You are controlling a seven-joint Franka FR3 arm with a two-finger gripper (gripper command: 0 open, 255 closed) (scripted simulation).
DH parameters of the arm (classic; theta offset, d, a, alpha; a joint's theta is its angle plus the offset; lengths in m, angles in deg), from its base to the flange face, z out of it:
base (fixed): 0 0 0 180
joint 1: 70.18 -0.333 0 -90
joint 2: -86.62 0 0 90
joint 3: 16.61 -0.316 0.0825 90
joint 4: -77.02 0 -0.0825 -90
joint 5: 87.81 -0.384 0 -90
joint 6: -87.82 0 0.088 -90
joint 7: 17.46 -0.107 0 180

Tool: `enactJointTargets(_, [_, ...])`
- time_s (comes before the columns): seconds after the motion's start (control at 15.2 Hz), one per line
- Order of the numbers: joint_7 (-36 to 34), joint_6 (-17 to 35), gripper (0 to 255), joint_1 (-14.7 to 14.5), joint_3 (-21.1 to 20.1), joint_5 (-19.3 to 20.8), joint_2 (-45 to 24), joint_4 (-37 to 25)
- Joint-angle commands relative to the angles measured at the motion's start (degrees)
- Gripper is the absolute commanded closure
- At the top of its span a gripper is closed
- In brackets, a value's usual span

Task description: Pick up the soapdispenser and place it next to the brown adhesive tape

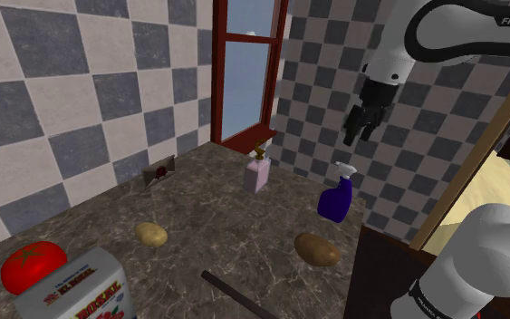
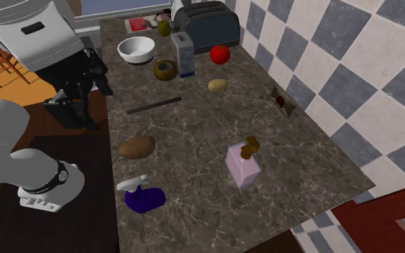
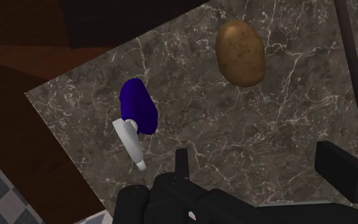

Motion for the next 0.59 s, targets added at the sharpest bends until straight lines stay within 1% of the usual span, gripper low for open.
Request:
enactJointTargets(0.0, [0.00,0.00,0,0.00,0.00,0.00,0.00,0.00])
enactJointTargets(0.26, [0.00,4.17,0,0.05,-0.16,-0.12,-9.75,-4.55])
enactJointTargets(0.53, [-0.07,7.16,0,0.08,-0.28,-0.17,-19.50,-10.29])
